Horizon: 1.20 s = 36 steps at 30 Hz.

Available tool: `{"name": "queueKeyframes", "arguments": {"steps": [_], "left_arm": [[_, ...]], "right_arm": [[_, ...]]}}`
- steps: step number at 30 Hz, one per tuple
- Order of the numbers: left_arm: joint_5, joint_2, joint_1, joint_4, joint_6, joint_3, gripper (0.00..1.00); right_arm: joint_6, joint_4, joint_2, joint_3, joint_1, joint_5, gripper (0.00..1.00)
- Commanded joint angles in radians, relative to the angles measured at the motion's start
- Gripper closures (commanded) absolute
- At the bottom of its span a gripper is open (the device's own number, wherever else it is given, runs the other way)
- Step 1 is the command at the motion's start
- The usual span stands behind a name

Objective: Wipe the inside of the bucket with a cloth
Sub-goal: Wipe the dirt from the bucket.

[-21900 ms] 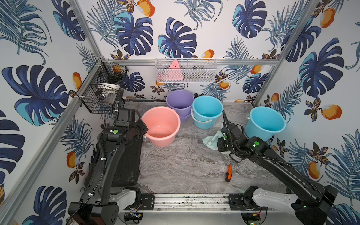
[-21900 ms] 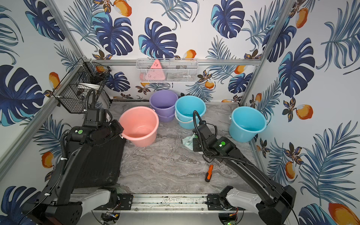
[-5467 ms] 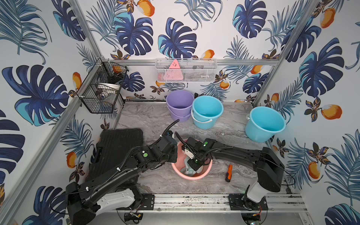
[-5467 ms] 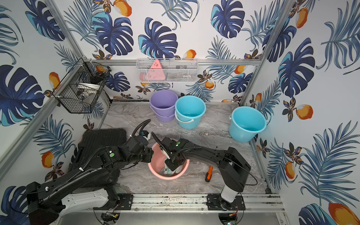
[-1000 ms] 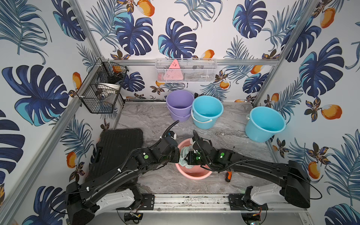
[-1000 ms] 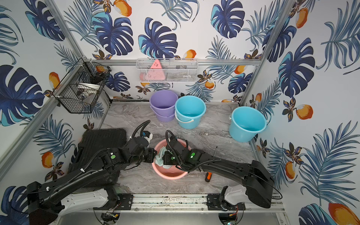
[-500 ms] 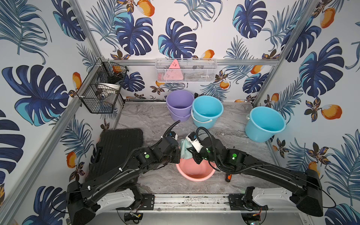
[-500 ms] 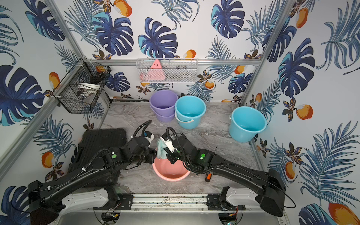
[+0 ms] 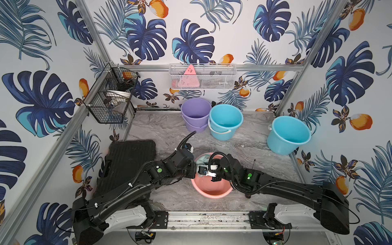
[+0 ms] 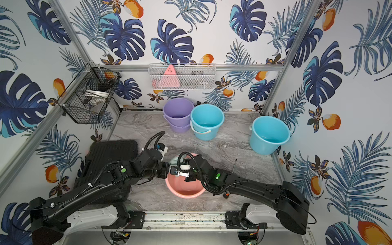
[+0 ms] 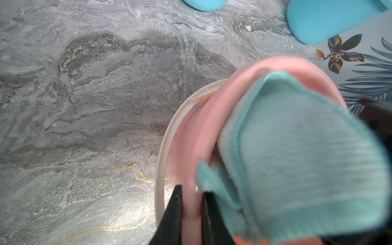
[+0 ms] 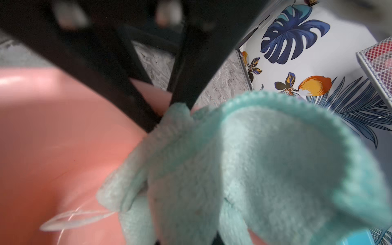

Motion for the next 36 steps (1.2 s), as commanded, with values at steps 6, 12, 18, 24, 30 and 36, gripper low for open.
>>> {"name": "queueKeyframes", "arguments": {"steps": [6, 12, 18, 24, 30, 36], "left_arm": [[0.017, -0.008, -0.001, 0.031, 0.009, 0.005, 1.00], [0.023, -0.007, -0.001, 0.040, 0.006, 0.002, 1.00], [0.023, -0.005, -0.003, 0.042, 0.008, 0.005, 1.00], [0.022, -0.008, -0.003, 0.042, 0.007, 0.001, 1.00], [0.010, -0.017, -0.004, 0.034, 0.006, -0.002, 1.00], [-0.005, -0.027, -0.005, 0.024, 0.006, -0.004, 1.00]], "right_arm": [[-0.108, 0.058, 0.070, -0.048, -0.018, 0.017, 1.00], [-0.187, -0.101, 0.144, -0.015, -0.023, 0.012, 1.00], [-0.237, -0.334, 0.202, 0.074, -0.033, -0.083, 1.00], [-0.242, -0.521, 0.292, 0.172, -0.045, -0.191, 1.00], [-0.223, -0.541, 0.306, 0.194, -0.048, -0.201, 1.00], [-0.218, -0.520, 0.155, 0.158, -0.050, -0.170, 1.00]]}}
